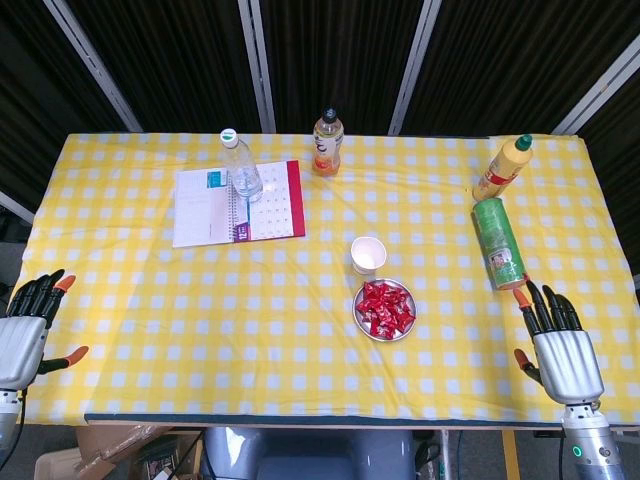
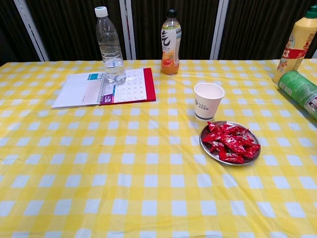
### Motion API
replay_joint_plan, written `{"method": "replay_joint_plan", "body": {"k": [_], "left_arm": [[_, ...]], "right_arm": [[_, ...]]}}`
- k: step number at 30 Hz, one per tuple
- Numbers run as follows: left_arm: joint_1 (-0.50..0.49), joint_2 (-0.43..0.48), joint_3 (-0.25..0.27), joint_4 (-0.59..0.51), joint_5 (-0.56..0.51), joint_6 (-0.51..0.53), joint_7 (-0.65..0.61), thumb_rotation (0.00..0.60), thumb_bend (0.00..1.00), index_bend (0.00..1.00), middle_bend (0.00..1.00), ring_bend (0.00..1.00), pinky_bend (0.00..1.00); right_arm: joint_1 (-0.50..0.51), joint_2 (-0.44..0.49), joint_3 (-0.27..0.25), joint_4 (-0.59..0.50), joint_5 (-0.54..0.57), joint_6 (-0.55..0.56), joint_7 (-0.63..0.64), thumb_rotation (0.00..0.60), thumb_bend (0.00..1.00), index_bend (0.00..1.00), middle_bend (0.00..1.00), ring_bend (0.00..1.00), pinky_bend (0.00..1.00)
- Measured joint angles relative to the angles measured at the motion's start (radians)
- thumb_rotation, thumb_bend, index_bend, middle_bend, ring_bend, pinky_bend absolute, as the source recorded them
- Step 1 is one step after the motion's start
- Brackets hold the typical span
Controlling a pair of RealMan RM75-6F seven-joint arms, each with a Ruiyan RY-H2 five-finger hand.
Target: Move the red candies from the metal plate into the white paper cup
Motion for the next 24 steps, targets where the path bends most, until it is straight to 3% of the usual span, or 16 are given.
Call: {"method": "replay_joint_plan", "body": {"k": [18, 21, 24], "left_arm": [[0.000, 0.005, 0.000, -0.004, -0.003, -0.005, -0.012, 0.600, 0.04, 0.00, 0.00, 0.00, 0.00], [0.000, 0.006, 0.000, -0.002, -0.004, -0.004, -0.019, 0.600, 0.04, 0.00, 0.00, 0.00, 0.00], [-0.003, 0.007, -0.001, -0.010, -0.006, -0.010, -0.020, 0.600, 0.04, 0.00, 0.00, 0.00, 0.00]], "right_arm": [[0.007, 0.001, 0.007, -0.028, -0.041, 0.028, 0.016, 0.600, 0.30, 0.00, 0.00, 0.00, 0.16], [0.015, 0.003, 0.016, -0.044, -0.049, 0.032, 0.024, 0.600, 0.30, 0.01, 0.06, 0.09, 0.31], [0.031, -0.001, 0.027, -0.054, -0.060, 0.030, 0.033, 0.600, 0.30, 0.06, 0.28, 0.35, 0.58]]}}
